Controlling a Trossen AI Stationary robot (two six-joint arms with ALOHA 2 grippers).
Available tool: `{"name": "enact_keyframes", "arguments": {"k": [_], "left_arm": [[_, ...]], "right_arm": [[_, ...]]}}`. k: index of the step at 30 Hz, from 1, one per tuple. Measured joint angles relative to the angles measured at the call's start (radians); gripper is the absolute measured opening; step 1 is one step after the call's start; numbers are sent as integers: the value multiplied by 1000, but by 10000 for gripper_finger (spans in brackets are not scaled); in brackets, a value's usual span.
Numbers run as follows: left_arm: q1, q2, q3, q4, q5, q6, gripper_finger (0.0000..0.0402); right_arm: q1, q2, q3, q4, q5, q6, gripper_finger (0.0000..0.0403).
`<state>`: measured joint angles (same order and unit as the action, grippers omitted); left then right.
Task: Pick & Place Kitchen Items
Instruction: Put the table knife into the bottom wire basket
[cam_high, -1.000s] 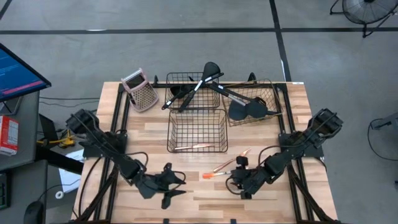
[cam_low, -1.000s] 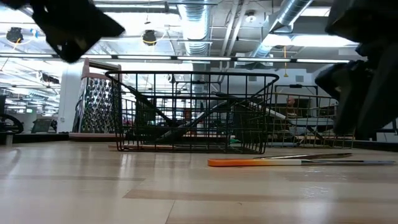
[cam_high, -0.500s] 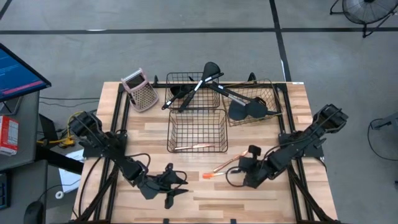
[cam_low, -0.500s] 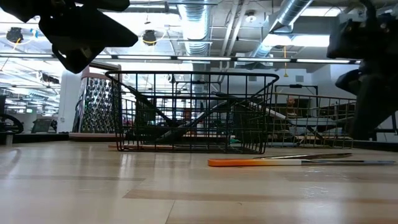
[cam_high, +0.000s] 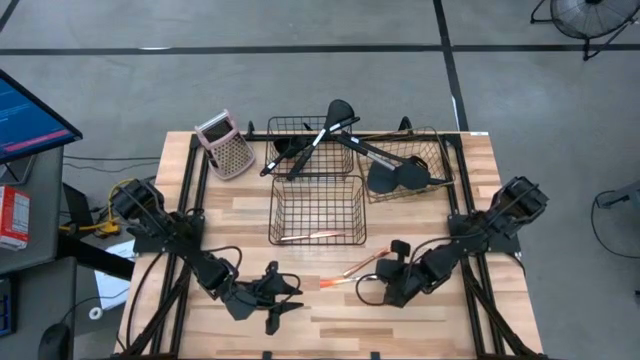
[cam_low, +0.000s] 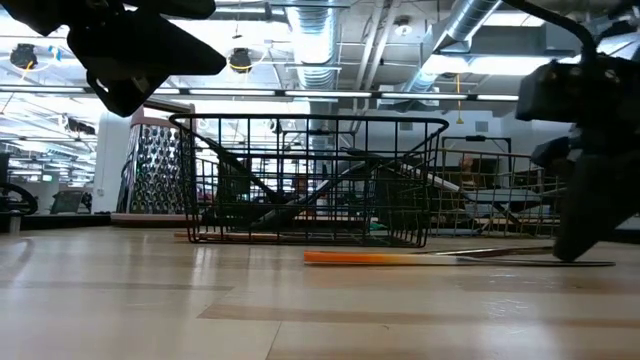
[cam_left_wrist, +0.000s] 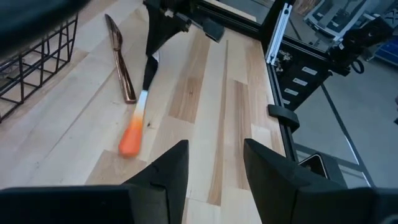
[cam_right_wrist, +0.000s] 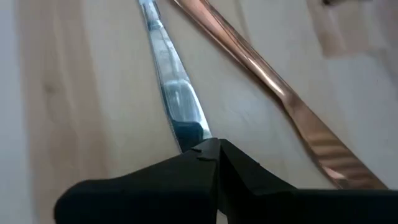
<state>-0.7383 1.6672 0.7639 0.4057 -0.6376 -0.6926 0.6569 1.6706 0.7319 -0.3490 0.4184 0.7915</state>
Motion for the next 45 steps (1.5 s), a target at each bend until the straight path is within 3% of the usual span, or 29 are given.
{"name": "enact_keyframes", "arguments": {"k": [13,26,31,39,45], "left_arm": [[56,0,-24,-25,1,13,138],[46,56,-77,-15,29,7,95],[39,142,-76,15,26,1,100],[50,181,-75,20,-28,-15,105],[60,212,-75,23,14,-25,62]], "right_arm": [[-37,71,26,242,-53,-94,0],[-56,114,76,241,-71,-149,0],[-57,115,75,249,-74,-147,0],[-57,115,75,253,-75,-147,0],[-57,115,75,253,-77,-147,0]]}}
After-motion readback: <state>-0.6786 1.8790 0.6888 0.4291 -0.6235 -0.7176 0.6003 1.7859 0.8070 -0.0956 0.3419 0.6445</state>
